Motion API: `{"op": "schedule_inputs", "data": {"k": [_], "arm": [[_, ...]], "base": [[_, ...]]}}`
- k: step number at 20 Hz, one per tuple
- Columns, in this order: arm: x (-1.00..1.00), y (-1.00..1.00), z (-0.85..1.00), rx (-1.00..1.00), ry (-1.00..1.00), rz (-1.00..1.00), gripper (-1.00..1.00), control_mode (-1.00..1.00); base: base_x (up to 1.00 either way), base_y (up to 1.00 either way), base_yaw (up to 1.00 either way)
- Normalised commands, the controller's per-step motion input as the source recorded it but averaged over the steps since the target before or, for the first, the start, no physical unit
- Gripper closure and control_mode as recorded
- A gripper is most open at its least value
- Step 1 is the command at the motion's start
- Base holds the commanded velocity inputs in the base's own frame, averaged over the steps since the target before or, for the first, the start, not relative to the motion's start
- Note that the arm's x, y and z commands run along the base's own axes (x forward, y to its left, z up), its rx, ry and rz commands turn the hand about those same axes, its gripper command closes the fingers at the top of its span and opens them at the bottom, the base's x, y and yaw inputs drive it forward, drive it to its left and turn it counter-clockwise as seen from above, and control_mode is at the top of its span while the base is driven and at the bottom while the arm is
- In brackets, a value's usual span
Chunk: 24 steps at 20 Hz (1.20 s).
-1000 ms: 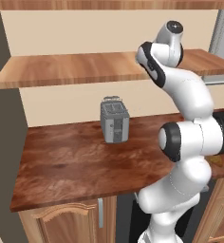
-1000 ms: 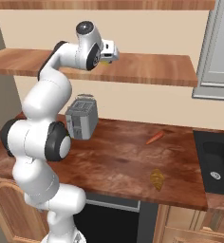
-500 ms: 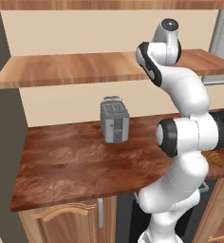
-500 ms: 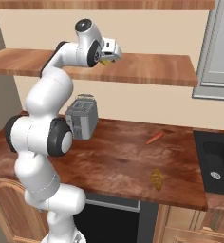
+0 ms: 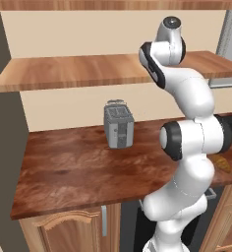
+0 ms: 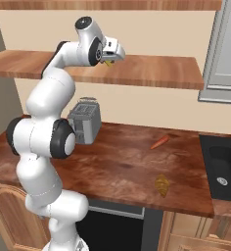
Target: Open the cabinet. Pick the sponge and place it next to the sink. Then close the cabinet.
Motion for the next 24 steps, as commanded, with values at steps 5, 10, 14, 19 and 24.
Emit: {"op": "schedule_inputs", "data": {"k": [5, 10, 14, 19, 24], "arm": [[-0.01, 0.0, 0.0, 0.0, 0.0, 0.0, 1.0, -1.0], [-0.54, 0.0, 0.0, 0.0, -0.03, 0.0, 1.0, -1.0], [-1.0, -0.01, -0.02, 0.0, -0.06, 0.0, 1.0, -1.0], [-1.0, -0.11, -0.05, 0.0, -0.05, 0.0, 1.0, -1.0], [-1.0, -0.53, -0.05, 0.0, 0.0, -0.03, 1.0, -1.0]], "base": [[0.0, 0.0, 0.0], [0.0, 0.0, 0.0], [0.0, 0.0, 0.0], [0.0, 0.0, 0.0], [0.0, 0.0, 0.0]]}}
